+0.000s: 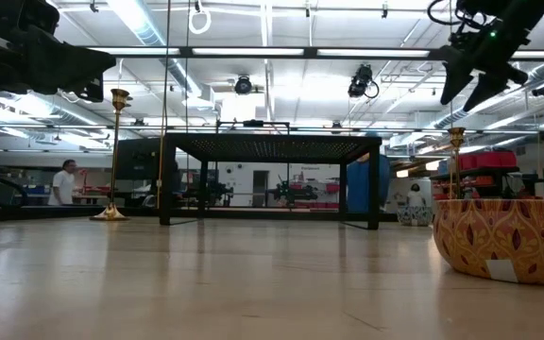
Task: Pick & Place candle stick holders
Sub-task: Put the top right gold candle holder on the shelf
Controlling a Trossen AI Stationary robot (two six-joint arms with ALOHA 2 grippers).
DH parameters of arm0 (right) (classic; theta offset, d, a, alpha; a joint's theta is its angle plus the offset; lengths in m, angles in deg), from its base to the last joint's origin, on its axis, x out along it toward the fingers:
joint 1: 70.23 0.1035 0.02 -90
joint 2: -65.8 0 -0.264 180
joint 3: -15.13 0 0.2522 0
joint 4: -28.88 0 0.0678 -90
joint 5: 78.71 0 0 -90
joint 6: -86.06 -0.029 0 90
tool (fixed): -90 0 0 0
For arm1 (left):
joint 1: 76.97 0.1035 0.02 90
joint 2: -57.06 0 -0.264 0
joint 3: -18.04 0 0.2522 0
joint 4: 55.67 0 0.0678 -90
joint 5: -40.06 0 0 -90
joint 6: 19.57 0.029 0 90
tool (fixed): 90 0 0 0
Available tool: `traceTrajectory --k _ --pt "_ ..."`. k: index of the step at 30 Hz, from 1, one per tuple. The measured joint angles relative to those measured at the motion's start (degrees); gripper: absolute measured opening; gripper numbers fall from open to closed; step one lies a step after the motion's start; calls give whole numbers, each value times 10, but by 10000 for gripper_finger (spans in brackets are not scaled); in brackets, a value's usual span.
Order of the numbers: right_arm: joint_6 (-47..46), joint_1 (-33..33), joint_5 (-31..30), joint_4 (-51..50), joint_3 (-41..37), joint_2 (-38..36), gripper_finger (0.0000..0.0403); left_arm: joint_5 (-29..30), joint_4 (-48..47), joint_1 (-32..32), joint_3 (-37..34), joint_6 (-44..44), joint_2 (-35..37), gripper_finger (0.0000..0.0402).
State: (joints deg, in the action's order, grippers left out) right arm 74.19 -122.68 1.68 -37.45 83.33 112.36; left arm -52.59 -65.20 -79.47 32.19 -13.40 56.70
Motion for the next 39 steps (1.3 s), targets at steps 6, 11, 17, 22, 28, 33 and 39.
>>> traceTrajectory --k 6,11,17,22,28,33,39 --pt "-24 -16 13 -77 68 54 311 0 0 0 0 0 0 25" --pt "-37 -20 16 -116 96 84 311 0 0 0 0 0 0 25" --pt "-42 -20 6 -128 98 97 311 0 0 0 0 0 0 25" --pt "-43 -20 -24 -136 96 109 311 0 0 0 0 0 0 25" --pt "-63 -14 -52 -124 78 115 311 0 0 0 0 0 0 25" --pt "-85 -3 -74 -107 64 115 311 0 0 0 0 0 0 25" --pt "-117 11 -82 -97 51 115 311 0 0 0 0 0 0 25"
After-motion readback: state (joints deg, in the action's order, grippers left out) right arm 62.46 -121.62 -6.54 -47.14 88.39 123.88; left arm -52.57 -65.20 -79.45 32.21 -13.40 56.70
